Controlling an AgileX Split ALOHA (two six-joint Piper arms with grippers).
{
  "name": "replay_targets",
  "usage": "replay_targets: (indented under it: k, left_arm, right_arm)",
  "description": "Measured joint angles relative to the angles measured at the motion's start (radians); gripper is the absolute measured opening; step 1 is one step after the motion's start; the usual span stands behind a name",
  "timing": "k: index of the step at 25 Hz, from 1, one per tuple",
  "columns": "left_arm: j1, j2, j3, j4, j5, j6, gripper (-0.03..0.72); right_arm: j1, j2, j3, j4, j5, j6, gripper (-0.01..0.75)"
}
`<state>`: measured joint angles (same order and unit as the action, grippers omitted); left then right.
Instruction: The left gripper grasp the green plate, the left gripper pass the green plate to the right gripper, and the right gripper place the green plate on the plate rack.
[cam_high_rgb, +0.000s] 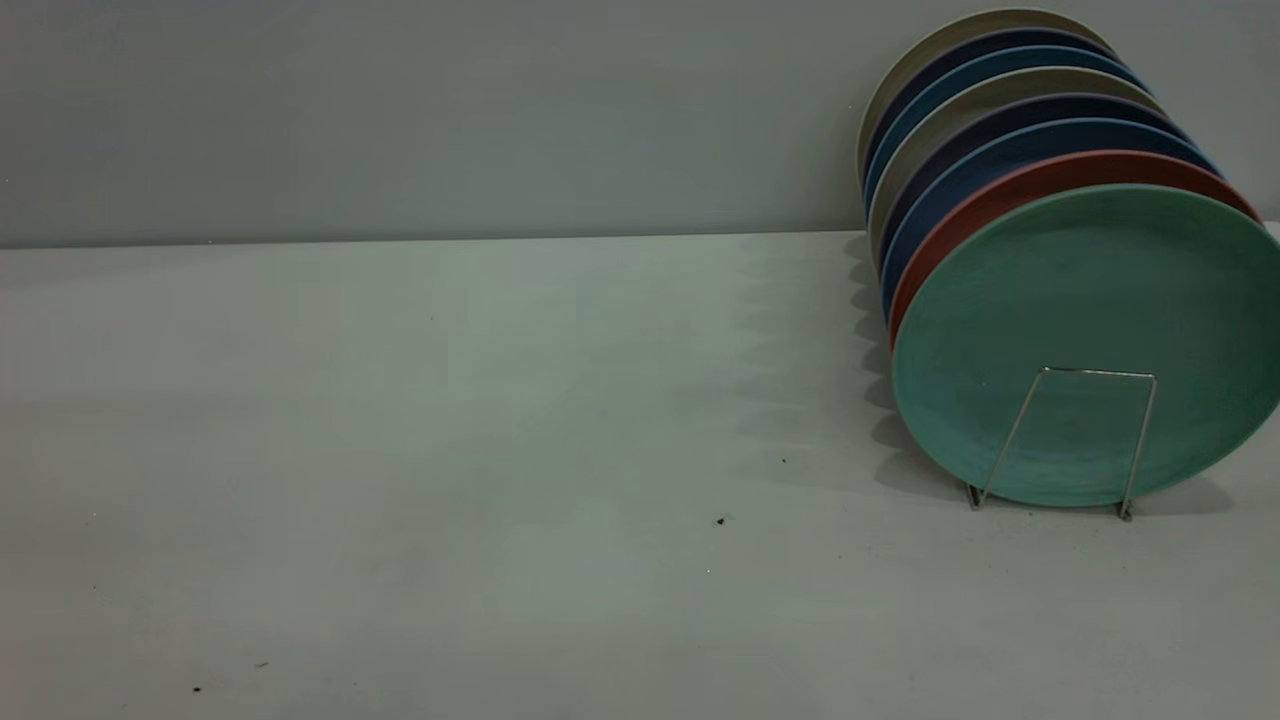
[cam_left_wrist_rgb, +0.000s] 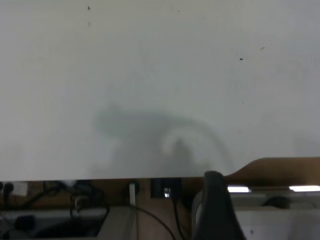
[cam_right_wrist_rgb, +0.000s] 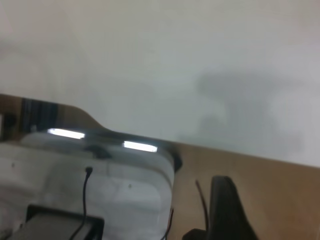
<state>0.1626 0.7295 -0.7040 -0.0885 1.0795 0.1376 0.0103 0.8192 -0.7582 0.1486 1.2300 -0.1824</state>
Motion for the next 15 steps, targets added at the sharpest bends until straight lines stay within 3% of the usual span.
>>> replay_targets:
  k: [10, 15]
  left_arm:
    - [0.0, -0.443, 0.198, 0.002, 0.061, -0.001, 0.543]
    - [-0.015, -0.594, 0.215, -0.001, 0.054, -0.001, 0.543]
  right_arm:
    - [0.0, -0.383, 0.22, -0.011, -0.056, -0.037, 0.469]
    - [0.0, -0.569, 0.278, -0.072, -0.091, -0.026, 0.469]
